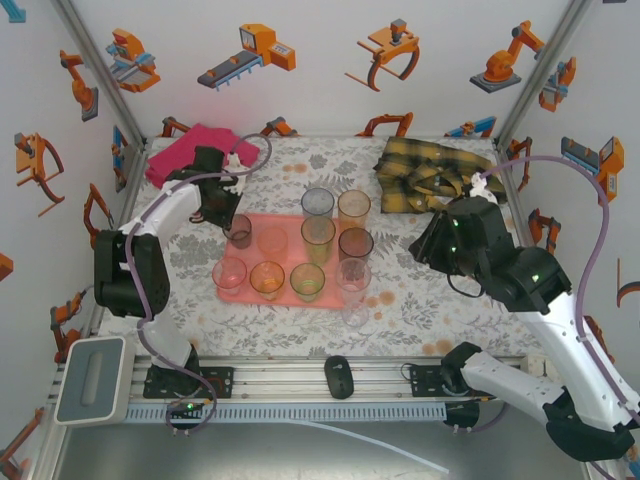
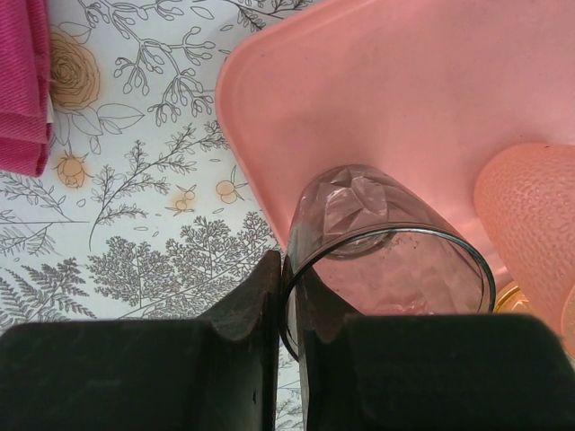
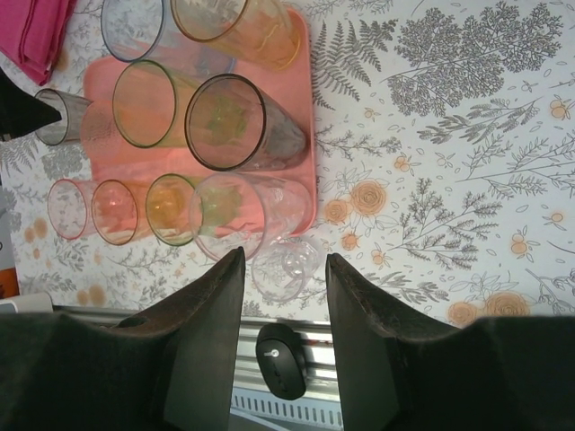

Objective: Place the glasses into the tray

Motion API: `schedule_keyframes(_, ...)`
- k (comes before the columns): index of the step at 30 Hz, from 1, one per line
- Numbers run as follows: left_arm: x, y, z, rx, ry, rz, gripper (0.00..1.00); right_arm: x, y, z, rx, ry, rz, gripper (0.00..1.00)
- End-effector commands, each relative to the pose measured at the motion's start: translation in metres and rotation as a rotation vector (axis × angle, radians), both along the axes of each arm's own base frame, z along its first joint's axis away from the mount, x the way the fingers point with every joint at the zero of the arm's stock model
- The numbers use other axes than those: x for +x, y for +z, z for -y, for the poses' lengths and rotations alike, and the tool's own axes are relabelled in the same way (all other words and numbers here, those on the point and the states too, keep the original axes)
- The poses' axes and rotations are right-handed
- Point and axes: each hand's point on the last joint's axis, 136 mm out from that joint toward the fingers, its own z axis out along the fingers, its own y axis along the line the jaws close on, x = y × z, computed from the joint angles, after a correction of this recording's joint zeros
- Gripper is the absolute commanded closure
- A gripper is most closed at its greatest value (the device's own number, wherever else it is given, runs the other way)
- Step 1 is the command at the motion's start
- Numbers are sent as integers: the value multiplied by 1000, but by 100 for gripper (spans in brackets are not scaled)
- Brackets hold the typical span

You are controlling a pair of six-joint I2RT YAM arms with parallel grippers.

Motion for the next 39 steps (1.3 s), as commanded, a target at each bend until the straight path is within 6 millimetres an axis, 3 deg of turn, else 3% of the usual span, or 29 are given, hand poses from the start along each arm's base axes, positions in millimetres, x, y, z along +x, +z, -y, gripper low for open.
schedule_keyframes(1, -3, -9, 5, -36, 8, -26, 82, 3, -1, -3, 23, -11, -2, 58)
schedule_keyframes(12, -8, -26, 0, -13, 9, -60, 79, 4, -5, -5, 29, -7, -9, 58)
schedule_keyframes(19, -8, -25, 0, -14, 7, -60, 75, 5, -7, -7, 33, -3, -13, 58)
schedule_keyframes(23, -7, -21, -2, -15, 8, -56, 68, 5, -8, -7, 33, -3, -15, 57)
schedule_keyframes(30, -8, 2, -2, -29, 5, -34, 56, 5, -13, -7, 16, -3, -29, 55)
schedule_keyframes(39, -19, 54, -1, -55, -14, 22, 45, -4, -29, -1, -89, 31, -122, 55)
